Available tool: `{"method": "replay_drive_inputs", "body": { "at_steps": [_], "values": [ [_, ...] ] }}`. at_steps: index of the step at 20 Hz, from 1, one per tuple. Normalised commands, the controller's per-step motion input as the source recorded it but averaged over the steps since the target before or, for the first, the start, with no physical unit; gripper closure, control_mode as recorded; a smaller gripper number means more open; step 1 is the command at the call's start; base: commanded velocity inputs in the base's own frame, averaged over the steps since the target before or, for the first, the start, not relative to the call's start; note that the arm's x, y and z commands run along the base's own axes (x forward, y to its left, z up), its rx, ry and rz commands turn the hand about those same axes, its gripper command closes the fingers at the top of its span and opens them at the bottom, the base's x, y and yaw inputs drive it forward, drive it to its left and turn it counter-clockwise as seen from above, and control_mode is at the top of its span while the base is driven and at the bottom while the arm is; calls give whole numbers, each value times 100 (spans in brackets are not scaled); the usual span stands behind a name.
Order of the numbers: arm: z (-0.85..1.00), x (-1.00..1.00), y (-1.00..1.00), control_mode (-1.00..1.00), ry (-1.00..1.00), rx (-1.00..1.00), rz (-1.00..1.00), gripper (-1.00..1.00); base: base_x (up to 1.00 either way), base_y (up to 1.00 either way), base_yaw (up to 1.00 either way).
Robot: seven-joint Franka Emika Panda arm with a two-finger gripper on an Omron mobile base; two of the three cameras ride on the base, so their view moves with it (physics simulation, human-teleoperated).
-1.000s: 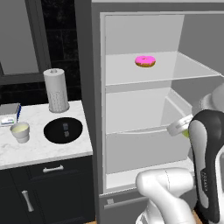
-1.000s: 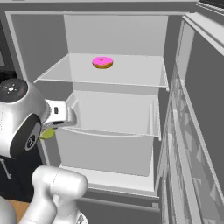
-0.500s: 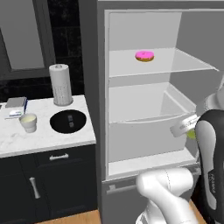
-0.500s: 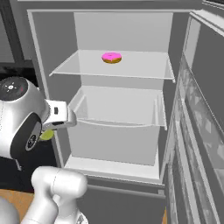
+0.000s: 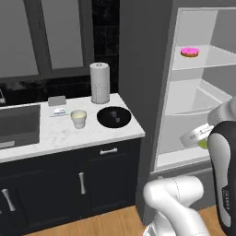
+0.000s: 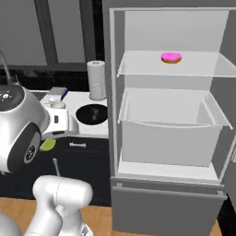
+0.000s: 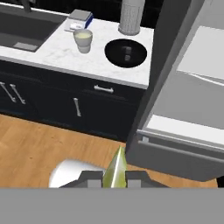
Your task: Grab a lemon wedge from the fridge and one ice cube from the ice bowl, and put them in the glass of lemonade.
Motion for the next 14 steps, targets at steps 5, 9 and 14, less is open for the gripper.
{"method": "replay_drive_inputs", "body": {
  "at_steps": [5,9,14],
  "values": [
    [0,0,0,100,0,0,0,100,52,100,-1],
    [0,0,0,100,0,0,0,100,94,59,0],
    [0,0,0,100,0,0,0,100,73,6,1]
  ]
}}
